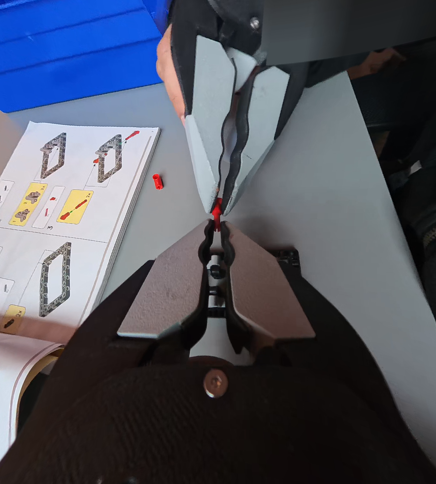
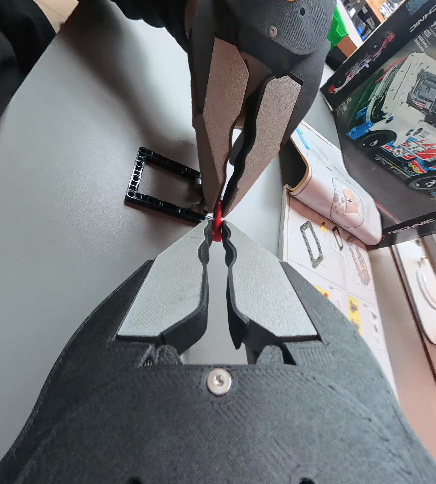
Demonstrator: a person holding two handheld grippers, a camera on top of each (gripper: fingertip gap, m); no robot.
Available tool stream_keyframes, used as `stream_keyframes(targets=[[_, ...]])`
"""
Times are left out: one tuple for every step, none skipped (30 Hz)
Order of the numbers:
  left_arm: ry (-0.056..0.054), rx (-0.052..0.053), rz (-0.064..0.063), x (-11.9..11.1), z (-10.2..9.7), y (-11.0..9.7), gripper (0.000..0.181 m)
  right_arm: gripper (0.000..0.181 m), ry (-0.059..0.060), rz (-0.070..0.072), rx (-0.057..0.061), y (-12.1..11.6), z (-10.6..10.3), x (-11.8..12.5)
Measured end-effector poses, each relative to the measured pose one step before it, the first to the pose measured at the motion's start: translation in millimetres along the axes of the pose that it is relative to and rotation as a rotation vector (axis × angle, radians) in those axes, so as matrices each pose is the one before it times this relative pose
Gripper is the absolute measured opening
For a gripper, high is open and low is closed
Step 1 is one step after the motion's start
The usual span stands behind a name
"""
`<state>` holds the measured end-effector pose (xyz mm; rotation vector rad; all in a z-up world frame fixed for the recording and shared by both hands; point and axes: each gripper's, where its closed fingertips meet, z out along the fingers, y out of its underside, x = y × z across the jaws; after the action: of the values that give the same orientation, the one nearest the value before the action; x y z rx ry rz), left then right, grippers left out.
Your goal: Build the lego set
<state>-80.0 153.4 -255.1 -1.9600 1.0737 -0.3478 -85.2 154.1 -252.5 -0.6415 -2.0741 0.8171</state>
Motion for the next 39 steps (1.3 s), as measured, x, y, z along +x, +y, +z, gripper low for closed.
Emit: stream_keyframes(targets=[[-0.0076, -0.0109, 0.0267, 0.67, 0.54, 1.32, 0.003, 0.005, -0.0217, 0.0345, 0.0079, 0.84, 0.69, -0.98], [-0.0099, -0.0132, 0.0500, 1.30, 0.49, 1.13, 0.003, 0.008, -0.0256, 0.0465, 0.0088, 0.59, 0.26, -0.52], [-0.0184, -0.0082, 0.0802, 1.60, 0.38, -0.08, 0.003, 0.012, -0.0326, 0.0504, 0.0151, -0.27, -0.25, -1.09], [-0.0345, -0.0204, 0.0769, -0.92, 0.49, 0.93, 0.003, 0.013, -0.0285, 0.0505, 0.0202, -0.91, -0.72, -0.57], [-0.0266, -0.0245, 0.0736, -0.13, 0.23, 1.30, 0.003, 0.014, -0.0204, 0.0451, 0.0211, -1.39, -1.01, 0.36], [-0.0245, 0.0019, 0.0937, 1.38, -0.39, -2.03, 0.003, 0.015, -0.0205, 0.0370, 0.0219, -2.03, -1.14, -0.28], [-0.0317, 0.0162, 0.1021, 1.13, -0.85, -3.81, 0.003, 0.014, -0.0210, 0.0300, 0.0210, -2.08, -0.90, -0.70], [-0.0297, 0.0010, 0.0807, 0.34, -0.40, -1.49, 0.003, 0.013, -0.0152, 0.0256, 0.0157, -1.37, -0.63, -0.10], [-0.0244, -0.0065, 0.0602, 0.16, 0.10, -0.11, 0.003, 0.013, -0.0091, 0.0218, 0.0061, -0.27, -0.64, 0.76], [-0.0298, 0.0032, 0.0560, -0.67, -0.22, -0.93, 0.003, 0.013, -0.0103, 0.0153, 0.0051, -0.33, -0.65, 0.38], [-0.0227, 0.0109, 0.0520, 0.11, -0.20, -1.39, 0.003, 0.013, -0.0062, 0.0105, 0.0070, -0.65, -0.94, 0.50], [-0.0292, 0.0009, 0.0300, -1.85, -0.04, 0.28, 0.004, 0.013, -0.0033, 0.0030, 0.0045, -0.31, -0.93, 0.25], [-0.0210, -0.0020, 0.0155, -1.29, -0.40, 0.91, 0.003, 0.011, -0.0051, -0.0041, 0.0013, 0.04, -0.68, -0.55], [-0.0179, 0.0087, 0.0227, -0.76, -1.00, -0.54, 0.003, 0.009, -0.0054, -0.0066, 0.0026, -0.32, -0.34, -1.09], [-0.0214, 0.0103, 0.0292, -0.91, -0.96, -0.77, 0.003, 0.006, -0.0044, -0.0057, 0.0072, -1.25, -0.15, -1.12], [-0.0158, 0.0106, 0.0272, -0.24, -1.05, -1.21, 0.003, 0.004, -0.0014, -0.0036, 0.0041, -0.85, 0.28, -0.49], [-0.0092, 0.0055, 0.0231, 0.46, -0.75, -0.84, 0.003, 0.004, -0.0065, -0.0005, 0.0012, -0.25, 0.51, -0.91], [-0.0138, -0.0051, 0.0153, -0.39, 0.27, 0.92, 0.003, 0.003, -0.0087, 0.0022, 0.0018, -0.39, 0.01, -0.99], [-0.0158, -0.0059, 0.0133, -0.87, 0.17, 1.07, 0.003, 0.004, -0.0076, 0.0030, 0.0026, -0.44, -0.28, -0.66], [-0.0263, -0.0053, 0.0127, -3.02, -0.15, 1.18, 0.003, 0.011, -0.0146, 0.0065, 0.0039, -0.61, -0.42, -1.52], [-0.0163, -0.0109, 0.0152, -2.27, -0.17, 1.90, 0.003, 0.013, -0.0150, 0.0129, 0.0021, -0.36, -0.52, -1.46], [-0.0132, -0.0077, 0.0205, -1.67, -0.29, 1.16, 0.003, 0.013, -0.0067, 0.0150, 0.0039, -0.51, -0.33, 0.09], [-0.0122, -0.0011, 0.0186, -1.54, -0.40, -0.06, 0.003, 0.012, 0.0004, 0.0132, 0.0036, -0.47, 0.10, 1.06], [-0.0154, 0.0005, 0.0191, -1.99, -0.31, -0.53, 0.003, 0.009, 0.0000, 0.0113, 0.0009, -0.09, 0.60, 0.88], [-0.0055, -0.0012, 0.0181, -0.44, 0.03, -0.65, 0.003, 0.009, -0.0069, 0.0110, 0.0003, -0.09, 0.97, -0.50], [-0.0085, -0.0036, 0.0177, -0.56, 0.26, -0.25, 0.003, 0.009, -0.0019, 0.0097, 0.0024, -0.71, 0.82, 0.16], [-0.0180, -0.0015, 0.0158, -1.79, 0.04, -0.41, 0.003, 0.007, 0.0032, 0.0078, 0.0029, -0.61, 0.69, 0.95], [-0.0164, -0.0027, 0.0075, -1.91, 0.18, -0.24, 0.003, 0.004, 0.0051, 0.0083, -0.0040, 0.39, 0.63, 1.36], [-0.0054, -0.0070, 0.0019, -0.40, 0.51, 0.68, 0.003, 0.004, 0.0045, 0.0066, -0.0040, 0.33, 0.51, 1.05], [-0.0006, -0.0042, -0.0024, 0.30, 0.66, 0.92, 0.003, 0.004, 0.0064, 0.0013, -0.0035, 0.47, 0.06, 1.07], [-0.0010, -0.0028, -0.0094, 0.53, 0.63, 1.10, 0.003, 0.004, 0.0077, -0.0036, -0.0053, 0.84, 0.18, 1.09], [-0.0009, -0.0036, -0.0203, 0.51, 0.57, 0.87, 0.003, 0.004, 0.0064, -0.0018, -0.0061, 0.95, 0.12, 0.78], [0.0069, 0.0006, -0.0381, 0.83, 0.43, 0.40, 0.003, 0.004, 0.0033, 0.0003, -0.0092, 1.13, -0.03, 0.46], [0.0205, 0.0051, -0.0502, 1.88, -0.16, 0.09, 0.004, 0.004, 0.0048, 0.0012, -0.0152, 1.99, -0.05, 0.65], [0.0195, 0.0131, -0.0556, 0.93, -0.86, -0.49, 0.006, 0.004, 0.0084, -0.0016, -0.0178, 2.52, 0.06, 1.12], [0.0249, 0.0147, -0.0616, 1.01, -0.95, -0.50, 0.008, 0.004, 0.0061, -0.0050, -0.0142, 2.05, 0.22, 0.54], [0.0263, 0.0067, -0.0628, 0.57, -0.76, 0.52, 0.008, 0.005, 0.0035, -0.0055, -0.0098, 1.04, 0.39, -0.15], [0.0131, 0.0084, -0.0545, -1.03, -0.79, 0.00, 0.010, 0.004, 0.0019, -0.0049, -0.0037, 0.06, 0.60, -0.41], [0.0119, 0.0111, -0.0411, -0.74, -0.83, -0.58, 0.012, 0.005, -0.0005, -0.0030, -0.0038, 0.05, 0.63, -0.45]])
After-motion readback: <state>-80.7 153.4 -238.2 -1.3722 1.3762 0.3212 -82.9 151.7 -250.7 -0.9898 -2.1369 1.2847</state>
